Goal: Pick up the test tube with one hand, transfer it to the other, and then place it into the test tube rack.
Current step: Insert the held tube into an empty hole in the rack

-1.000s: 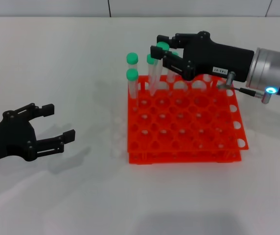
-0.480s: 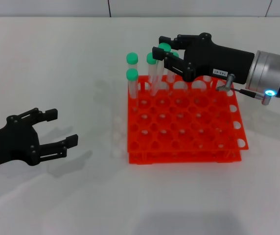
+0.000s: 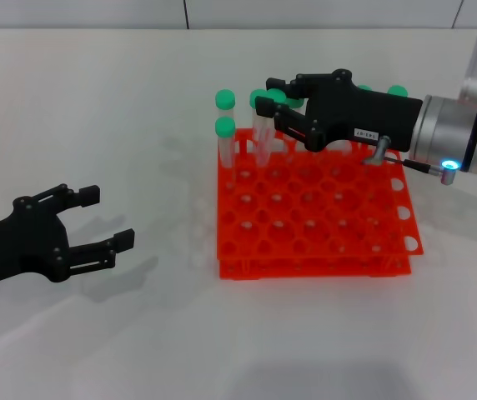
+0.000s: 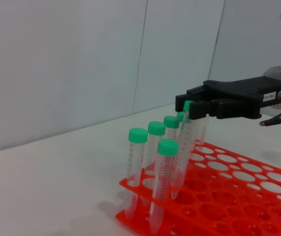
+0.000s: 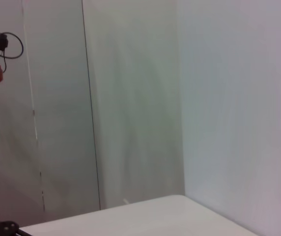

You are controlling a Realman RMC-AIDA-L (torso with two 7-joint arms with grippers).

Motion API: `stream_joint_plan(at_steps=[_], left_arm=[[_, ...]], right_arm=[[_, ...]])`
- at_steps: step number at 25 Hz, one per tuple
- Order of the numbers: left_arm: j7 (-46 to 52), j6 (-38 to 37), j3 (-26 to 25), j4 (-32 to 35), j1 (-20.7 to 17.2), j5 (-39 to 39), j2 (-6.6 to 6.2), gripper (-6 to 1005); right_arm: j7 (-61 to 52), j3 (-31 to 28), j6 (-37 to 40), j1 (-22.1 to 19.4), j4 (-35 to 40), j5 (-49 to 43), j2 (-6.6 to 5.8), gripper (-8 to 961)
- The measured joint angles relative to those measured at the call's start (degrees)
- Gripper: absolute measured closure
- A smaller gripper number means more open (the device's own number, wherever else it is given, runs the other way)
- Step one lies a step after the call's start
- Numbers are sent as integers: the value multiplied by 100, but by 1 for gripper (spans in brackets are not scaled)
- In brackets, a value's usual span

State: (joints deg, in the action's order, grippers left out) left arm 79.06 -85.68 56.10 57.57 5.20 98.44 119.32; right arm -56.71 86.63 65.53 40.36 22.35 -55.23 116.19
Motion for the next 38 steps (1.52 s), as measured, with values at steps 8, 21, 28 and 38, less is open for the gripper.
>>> stream_joint_plan(at_steps=[8, 21, 28, 38], left_arm=[[-75, 23, -17, -79, 9, 0, -8, 120], [-78, 43, -21, -79, 31, -1, -1, 120], [-43, 43, -21, -79, 68, -1, 4, 120], [-40, 44, -30, -79, 72, -1, -5, 120]], right_arm=[[17, 496, -290, 8, -3, 277, 0, 681], [84, 761, -469, 12, 52, 286, 0, 679], [129, 882, -462, 16, 91, 284, 0, 678], [-62, 846, -256, -101, 478, 286, -42, 516]])
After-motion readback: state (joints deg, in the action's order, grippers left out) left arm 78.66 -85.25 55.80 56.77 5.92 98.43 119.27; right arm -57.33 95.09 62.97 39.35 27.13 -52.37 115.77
